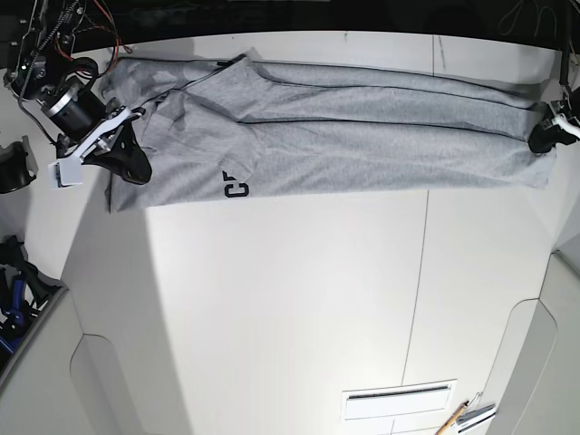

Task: Fold the T-shirt properly
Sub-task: 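Grasp the hem end of the folded strip with the left gripper, then fold the hem end toward the collar with the left gripper, right gripper pinching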

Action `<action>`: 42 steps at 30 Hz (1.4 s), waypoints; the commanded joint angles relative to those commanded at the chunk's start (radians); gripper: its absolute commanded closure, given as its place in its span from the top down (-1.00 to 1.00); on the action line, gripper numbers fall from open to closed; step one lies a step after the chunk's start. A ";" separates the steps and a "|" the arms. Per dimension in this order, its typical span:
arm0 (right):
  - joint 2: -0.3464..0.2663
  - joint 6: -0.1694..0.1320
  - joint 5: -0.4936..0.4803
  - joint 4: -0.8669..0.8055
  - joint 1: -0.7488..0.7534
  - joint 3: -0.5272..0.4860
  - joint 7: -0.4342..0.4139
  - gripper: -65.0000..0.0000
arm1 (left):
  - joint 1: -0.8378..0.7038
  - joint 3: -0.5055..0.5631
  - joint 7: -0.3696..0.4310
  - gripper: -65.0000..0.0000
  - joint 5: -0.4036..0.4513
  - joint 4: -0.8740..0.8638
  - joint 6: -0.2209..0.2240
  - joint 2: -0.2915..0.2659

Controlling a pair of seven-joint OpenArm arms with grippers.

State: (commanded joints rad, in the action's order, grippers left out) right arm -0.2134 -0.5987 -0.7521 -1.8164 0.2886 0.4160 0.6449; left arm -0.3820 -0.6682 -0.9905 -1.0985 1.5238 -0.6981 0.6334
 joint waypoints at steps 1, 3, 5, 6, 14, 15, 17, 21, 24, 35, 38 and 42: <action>0.000 0.000 0.000 -0.010 0.000 0.011 0.005 -1.00 | 0.001 0.000 0.026 -1.00 0.036 0.014 0.000 0.014; 0.000 0.000 0.000 -0.011 0.001 0.031 0.008 -1.00 | 0.002 0.000 0.051 -1.00 0.092 0.037 0.000 0.046; 0.000 0.000 0.000 -0.011 0.001 0.042 0.014 -1.00 | 0.002 0.000 0.050 -1.00 0.101 0.080 0.000 0.069; 0.000 0.000 0.000 -0.011 0.001 0.044 0.014 -1.00 | 0.002 0.000 0.047 -1.00 0.100 0.114 0.000 0.070; 0.000 0.000 0.001 -0.011 0.000 0.045 0.014 -1.00 | -0.006 0.166 -0.008 -1.00 0.050 0.480 0.000 0.045; 0.000 0.000 0.001 -0.011 0.001 0.045 0.014 -1.00 | -0.006 0.220 -0.006 -1.00 0.067 0.517 0.000 0.045; 0.000 0.000 0.001 -0.011 0.000 0.045 0.014 -1.00 | -0.006 0.345 0.013 -1.00 0.115 0.562 0.000 0.046; 0.000 0.000 0.005 -0.011 0.000 0.045 0.015 -1.00 | 0.005 0.576 0.121 -1.00 0.303 0.552 0.000 0.045; 0.000 0.000 0.004 -0.011 0.000 0.045 0.014 -1.00 | 0.031 0.707 0.138 -1.00 0.374 0.531 0.026 0.045; 0.000 0.024 0.004 -0.011 0.003 0.126 0.075 0.29 | 0.074 0.869 0.148 0.20 0.308 0.523 0.029 0.028; 0.000 0.039 0.004 -0.004 0.005 0.150 0.125 0.37 | 0.074 0.869 0.148 0.20 0.291 0.523 0.029 -0.005; 0.000 0.037 -0.030 0.069 0.008 0.145 0.142 0.37 | 0.083 0.869 0.148 0.20 0.288 0.523 0.029 -0.042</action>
State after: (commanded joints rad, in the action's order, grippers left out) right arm -0.2134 -0.5617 -0.7822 -1.7470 0.2970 0.5606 0.7864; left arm -0.2989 0.2008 -0.8421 -0.8108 2.0472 -0.6693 0.5915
